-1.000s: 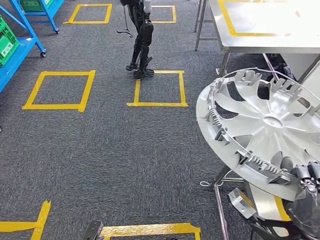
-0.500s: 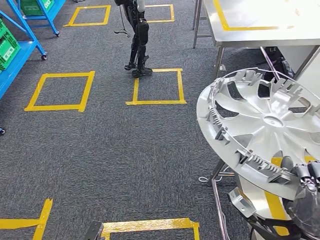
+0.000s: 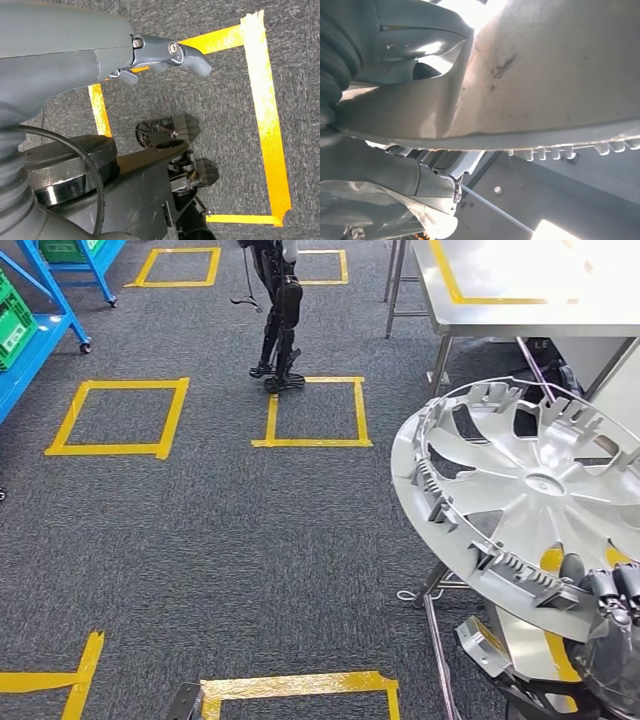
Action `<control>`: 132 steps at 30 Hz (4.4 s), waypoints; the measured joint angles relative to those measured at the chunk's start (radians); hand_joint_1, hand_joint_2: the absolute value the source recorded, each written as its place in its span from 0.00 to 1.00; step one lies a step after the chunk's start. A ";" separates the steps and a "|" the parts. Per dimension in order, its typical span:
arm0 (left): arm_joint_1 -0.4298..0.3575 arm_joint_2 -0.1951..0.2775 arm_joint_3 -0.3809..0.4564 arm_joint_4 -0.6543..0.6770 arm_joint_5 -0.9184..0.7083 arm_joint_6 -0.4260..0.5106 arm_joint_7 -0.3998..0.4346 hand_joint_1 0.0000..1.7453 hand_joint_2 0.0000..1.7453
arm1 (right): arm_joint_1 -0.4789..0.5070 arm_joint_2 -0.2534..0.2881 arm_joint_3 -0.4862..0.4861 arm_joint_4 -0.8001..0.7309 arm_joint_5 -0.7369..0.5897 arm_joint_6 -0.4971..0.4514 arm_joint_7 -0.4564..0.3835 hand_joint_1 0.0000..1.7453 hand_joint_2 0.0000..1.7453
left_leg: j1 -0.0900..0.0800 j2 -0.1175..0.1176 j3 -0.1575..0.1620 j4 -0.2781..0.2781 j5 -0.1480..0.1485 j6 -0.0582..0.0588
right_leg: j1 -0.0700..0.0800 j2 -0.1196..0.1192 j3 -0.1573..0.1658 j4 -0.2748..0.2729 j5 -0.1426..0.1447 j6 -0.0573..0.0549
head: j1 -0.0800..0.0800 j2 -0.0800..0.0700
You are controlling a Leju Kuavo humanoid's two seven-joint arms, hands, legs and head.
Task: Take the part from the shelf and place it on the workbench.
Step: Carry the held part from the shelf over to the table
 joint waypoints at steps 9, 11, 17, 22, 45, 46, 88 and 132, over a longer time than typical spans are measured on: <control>0.000 0.000 0.001 0.000 0.000 0.002 0.003 0.00 1.00 | 0.000 0.000 0.000 0.000 0.000 0.000 0.000 1.00 1.00 | -0.001 0.000 -0.001 0.001 0.000 0.003 | -0.001 0.000 -0.001 0.000 0.001 0.002 | 0.000 0.000; 0.000 0.000 0.001 0.000 0.000 0.002 0.003 0.00 1.00 | 0.000 0.000 0.000 0.000 0.000 0.000 0.000 1.00 1.00 | 0.000 0.000 -0.001 0.001 0.000 0.003 | 0.000 0.000 -0.002 0.000 0.001 0.002 | 0.000 0.000; 0.000 0.000 0.001 0.000 0.003 0.002 0.005 0.00 1.00 | 0.000 0.000 0.000 0.000 0.000 0.000 0.001 1.00 1.00 | 0.002 0.000 -0.001 0.001 0.000 0.002 | 0.001 0.000 -0.002 0.000 0.001 0.002 | 0.000 0.000; 0.000 -0.002 0.031 0.000 0.070 -0.003 0.048 0.00 1.00 | 0.000 0.000 0.001 0.001 0.000 0.000 0.009 1.00 1.00 | 0.002 0.000 -0.001 0.001 0.000 0.002 | 0.001 0.000 -0.002 0.001 0.001 0.002 | 0.000 0.000; -0.004 0.014 0.119 0.000 0.089 -0.023 0.067 0.00 1.00 | -0.023 0.014 0.042 0.049 0.000 0.000 0.009 1.00 1.00 | 0.005 0.039 -0.008 -0.023 0.028 0.035 | -0.008 -0.002 -0.124 0.268 -0.127 0.033 | 0.005 0.000; -0.005 0.014 0.119 0.000 0.089 -0.022 0.067 0.00 1.00 | -0.023 0.014 0.042 0.050 0.000 0.000 0.009 1.00 1.00 | 0.006 0.046 -0.008 -0.020 0.026 0.032 | -0.010 -0.006 -0.102 0.232 -0.104 0.035 | 0.005 0.000; -0.001 -0.011 0.126 -0.002 0.068 0.005 0.063 0.00 1.00 | -0.016 0.016 0.033 0.038 -0.001 0.000 0.050 1.00 1.00 | 0.013 0.018 -0.094 0.192 -0.099 -0.017 | 0.004 0.001 0.031 -0.012 -0.024 -0.023 | -0.006 0.000; -0.005 0.013 0.154 -0.003 0.061 -0.040 0.138 0.00 1.00 | -0.012 0.011 0.041 0.041 0.000 0.000 0.076 1.00 1.00 | 0.027 -0.027 -0.023 -0.001 0.016 0.020 | -0.001 0.065 -0.036 0.061 -0.057 0.023 | 0.004 0.000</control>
